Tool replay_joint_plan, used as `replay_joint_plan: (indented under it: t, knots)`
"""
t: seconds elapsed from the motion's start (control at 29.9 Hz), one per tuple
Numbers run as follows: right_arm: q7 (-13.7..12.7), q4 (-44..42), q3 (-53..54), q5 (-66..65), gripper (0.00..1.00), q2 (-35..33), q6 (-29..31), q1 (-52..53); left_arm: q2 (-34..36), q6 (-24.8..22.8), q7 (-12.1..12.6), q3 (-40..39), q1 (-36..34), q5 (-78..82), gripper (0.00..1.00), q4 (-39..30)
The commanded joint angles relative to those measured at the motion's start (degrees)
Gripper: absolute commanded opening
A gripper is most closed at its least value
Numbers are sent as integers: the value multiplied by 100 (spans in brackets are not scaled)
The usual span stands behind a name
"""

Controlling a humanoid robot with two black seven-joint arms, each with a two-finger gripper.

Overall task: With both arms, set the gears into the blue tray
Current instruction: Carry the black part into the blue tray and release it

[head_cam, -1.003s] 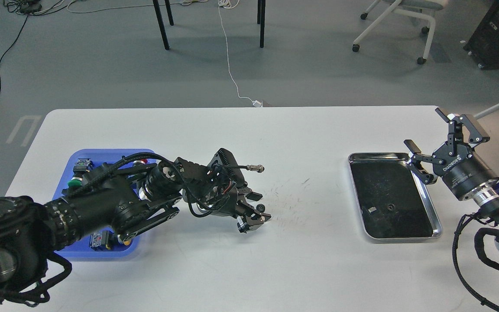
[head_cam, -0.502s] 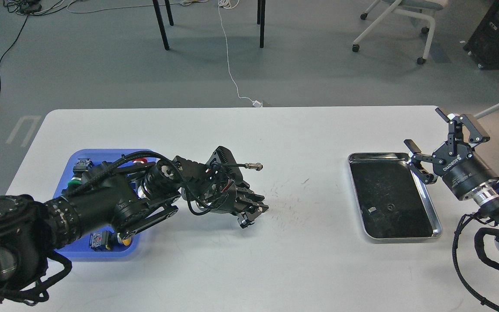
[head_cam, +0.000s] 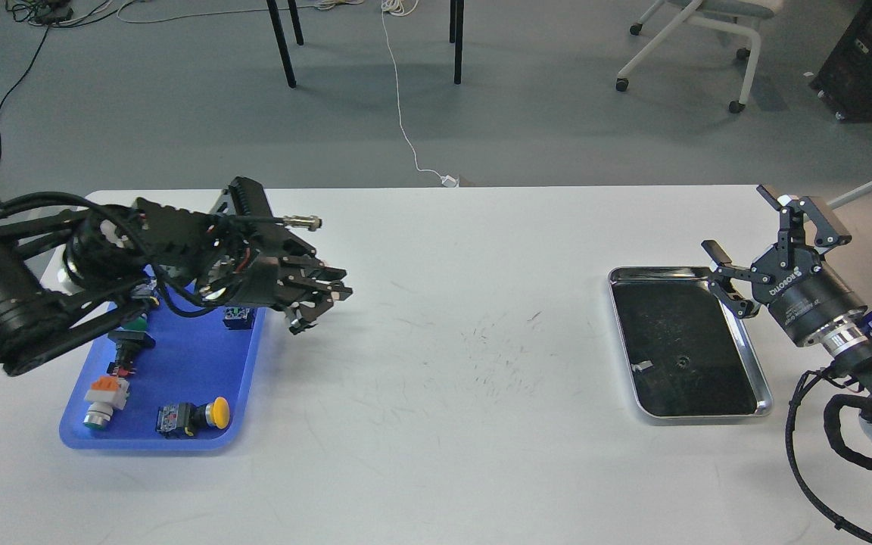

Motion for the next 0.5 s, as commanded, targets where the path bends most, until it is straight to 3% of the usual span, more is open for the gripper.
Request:
replay_joint_plan:
  t: [0.0,0.47]
  knots:
    - [0,0,-14,-14,98,18,0,6,632,36,-1,4,500,-2,11,22]
    - [0,0,-5,-14,98,27,0,6,871,54,-1,-14,1063,0,13,620]
